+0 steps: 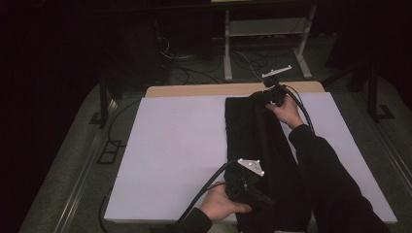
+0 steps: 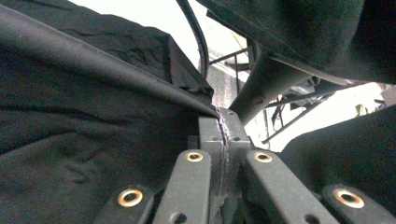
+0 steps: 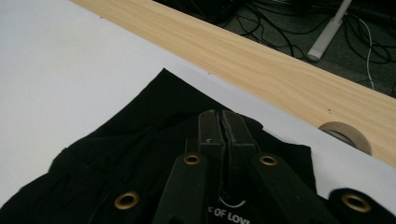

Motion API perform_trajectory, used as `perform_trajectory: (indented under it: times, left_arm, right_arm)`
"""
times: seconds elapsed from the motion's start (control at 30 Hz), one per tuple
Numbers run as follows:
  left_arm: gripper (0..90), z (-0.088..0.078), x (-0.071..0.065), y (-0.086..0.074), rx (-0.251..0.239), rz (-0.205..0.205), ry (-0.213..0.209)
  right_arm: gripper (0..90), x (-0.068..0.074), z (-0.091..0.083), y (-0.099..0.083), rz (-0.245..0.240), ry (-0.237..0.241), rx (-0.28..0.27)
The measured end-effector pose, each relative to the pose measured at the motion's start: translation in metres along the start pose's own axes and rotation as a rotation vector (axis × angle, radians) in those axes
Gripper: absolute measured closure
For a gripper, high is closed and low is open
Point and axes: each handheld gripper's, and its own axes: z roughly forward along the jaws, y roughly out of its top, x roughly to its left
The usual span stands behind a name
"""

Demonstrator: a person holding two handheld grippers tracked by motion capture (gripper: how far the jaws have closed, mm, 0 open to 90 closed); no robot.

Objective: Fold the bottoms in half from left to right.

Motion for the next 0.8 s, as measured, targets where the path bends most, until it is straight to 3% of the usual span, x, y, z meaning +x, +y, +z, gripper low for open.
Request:
perform_trajectory:
  times: [0.27, 0.57, 0.8]
  left_arm:
    - [88.8, 0.016, 0.001, 0.011, 0.001, -0.029, 0.014]
    - [88.8, 0.029, -0.006, 0.023, 0.020, -0.033, 0.034]
    - [88.8, 0.040, -0.003, 0.027, 0.033, -0.052, 0.041]
  right_arm:
    - [86.8, -0.007, -0.002, -0.002, -0.022, -0.017, 0.012]
    - [86.8, -0.006, -0.010, -0.001, -0.039, -0.036, 0.019]
    - [86.8, -0.008, -0.012, -0.003, -0.049, -0.035, 0.020]
